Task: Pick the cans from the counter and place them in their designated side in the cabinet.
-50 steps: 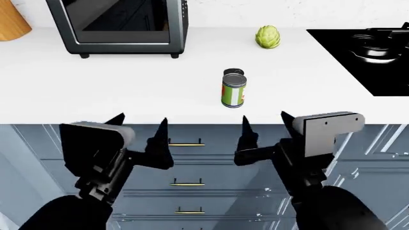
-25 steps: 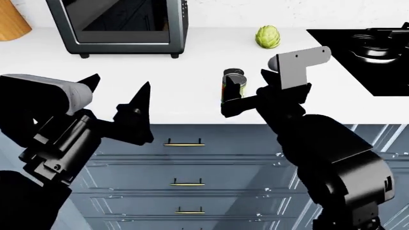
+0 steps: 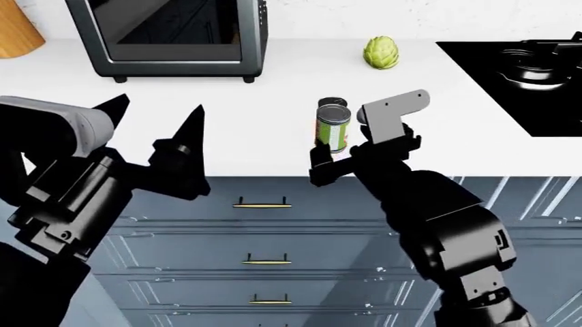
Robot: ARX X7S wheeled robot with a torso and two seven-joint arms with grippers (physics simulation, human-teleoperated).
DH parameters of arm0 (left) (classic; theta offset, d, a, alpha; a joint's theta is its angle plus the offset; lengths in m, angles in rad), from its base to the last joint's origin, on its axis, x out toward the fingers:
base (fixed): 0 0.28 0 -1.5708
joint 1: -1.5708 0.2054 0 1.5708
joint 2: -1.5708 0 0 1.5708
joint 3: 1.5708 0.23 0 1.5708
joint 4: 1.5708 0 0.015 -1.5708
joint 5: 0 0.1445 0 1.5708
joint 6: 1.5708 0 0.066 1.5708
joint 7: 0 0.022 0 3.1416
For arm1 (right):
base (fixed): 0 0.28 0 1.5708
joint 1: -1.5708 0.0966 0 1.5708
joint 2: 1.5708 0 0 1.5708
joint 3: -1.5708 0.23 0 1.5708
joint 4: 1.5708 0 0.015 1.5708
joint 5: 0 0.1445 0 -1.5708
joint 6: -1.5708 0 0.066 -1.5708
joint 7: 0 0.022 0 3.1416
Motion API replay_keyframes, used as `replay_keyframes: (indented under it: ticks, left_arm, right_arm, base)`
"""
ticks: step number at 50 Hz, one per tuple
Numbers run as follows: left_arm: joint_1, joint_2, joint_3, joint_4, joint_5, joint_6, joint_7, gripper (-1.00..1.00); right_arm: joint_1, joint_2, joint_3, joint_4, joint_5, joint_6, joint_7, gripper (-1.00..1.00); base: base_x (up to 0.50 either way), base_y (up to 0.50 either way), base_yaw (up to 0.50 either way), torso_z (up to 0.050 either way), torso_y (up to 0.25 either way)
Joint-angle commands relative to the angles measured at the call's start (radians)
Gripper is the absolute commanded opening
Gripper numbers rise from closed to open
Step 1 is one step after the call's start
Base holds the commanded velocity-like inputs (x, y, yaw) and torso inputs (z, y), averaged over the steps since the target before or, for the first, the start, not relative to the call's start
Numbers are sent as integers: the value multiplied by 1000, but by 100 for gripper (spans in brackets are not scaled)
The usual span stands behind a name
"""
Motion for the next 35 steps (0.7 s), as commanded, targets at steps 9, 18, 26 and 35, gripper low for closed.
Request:
replay_keyframes:
  ticks: [9, 18, 26, 35]
  left_arm:
    - [17, -29, 43, -14, 22, 61, 4, 100]
    - [44, -32, 59, -18, 44, 98, 18, 100]
    - [59, -39, 71, -22, 59, 123, 27, 100]
    - [66, -48, 70, -22, 51, 132, 18, 100]
  right_arm:
    - [52, -39, -45, 248, -31, -92, -24, 100]
    - [123, -78, -54, 401, -41, -159, -39, 100]
    - [180, -114, -61, 556, -54, -248, -49, 100]
    - [242, -146, -71, 743, -67, -354, -61, 100]
  base:
    - [0, 0, 0, 0, 0]
    - [0, 0, 0, 0, 0]
    - [0, 0, 0, 0, 0]
    - [0, 0, 0, 0, 0]
